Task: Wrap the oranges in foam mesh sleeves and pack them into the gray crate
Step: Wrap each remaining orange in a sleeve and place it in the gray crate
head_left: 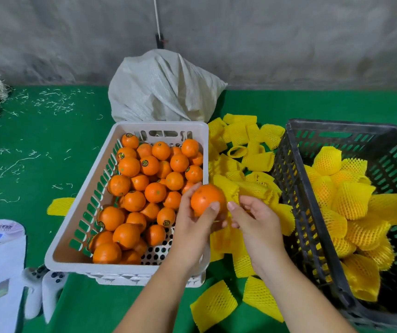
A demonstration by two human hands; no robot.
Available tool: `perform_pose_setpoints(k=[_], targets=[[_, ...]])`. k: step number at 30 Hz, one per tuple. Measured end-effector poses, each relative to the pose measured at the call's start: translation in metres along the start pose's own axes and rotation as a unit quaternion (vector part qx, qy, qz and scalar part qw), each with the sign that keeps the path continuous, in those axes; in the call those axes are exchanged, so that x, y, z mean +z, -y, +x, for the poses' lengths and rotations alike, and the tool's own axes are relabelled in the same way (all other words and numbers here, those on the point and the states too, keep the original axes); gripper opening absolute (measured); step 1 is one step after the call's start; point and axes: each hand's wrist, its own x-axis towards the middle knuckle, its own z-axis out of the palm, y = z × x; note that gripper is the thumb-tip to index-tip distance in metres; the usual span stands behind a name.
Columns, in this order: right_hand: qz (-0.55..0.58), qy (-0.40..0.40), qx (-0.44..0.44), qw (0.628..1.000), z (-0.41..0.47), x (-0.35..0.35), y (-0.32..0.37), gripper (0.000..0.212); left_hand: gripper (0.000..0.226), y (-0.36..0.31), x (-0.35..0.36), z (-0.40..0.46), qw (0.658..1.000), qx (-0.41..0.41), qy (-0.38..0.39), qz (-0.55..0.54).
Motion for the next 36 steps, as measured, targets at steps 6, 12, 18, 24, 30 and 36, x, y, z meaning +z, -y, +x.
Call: perform_pose_setpoints(k=[6, 12, 18, 24, 30, 36], targets=[[0.201, 0.02, 0.098, 0.974, -0.018, -0.002, 0.007, 0.022, 0.061, -0.004, 0.0, -0.005, 0.989, -0.086, 0.061, -0.099], [0.185, 0.037, 0.069, 0.98, -0.018, -0.011, 0.013, 0.012, 0.074, -0.002, 0.008, -0.007, 0.994, -0.054, 0.07, -0.07], [0.063, -0.046, 0.025, 0.997, -0.015, -0.022, 0.008, 0.012, 0.079, 0.001, 0.009, -0.009, 0.996, -0.04, 0.083, -0.012], [-0.091, -0.088, -0.057, 0.99, -0.013, -0.018, 0.0, 0.008, 0.083, -0.004, 0.007, -0.015, 0.985, -0.036, 0.169, 0.025], [-0.145, -0.09, -0.082, 0.982, -0.009, -0.019, -0.004, 0.018, 0.091, -0.009, 0.008, -0.016, 0.982, -0.056, 0.178, 0.021], [-0.165, -0.103, -0.131, 0.972, -0.007, -0.023, 0.001, 0.019, 0.099, -0.005, 0.009, -0.015, 0.983, -0.063, 0.17, 0.015]])
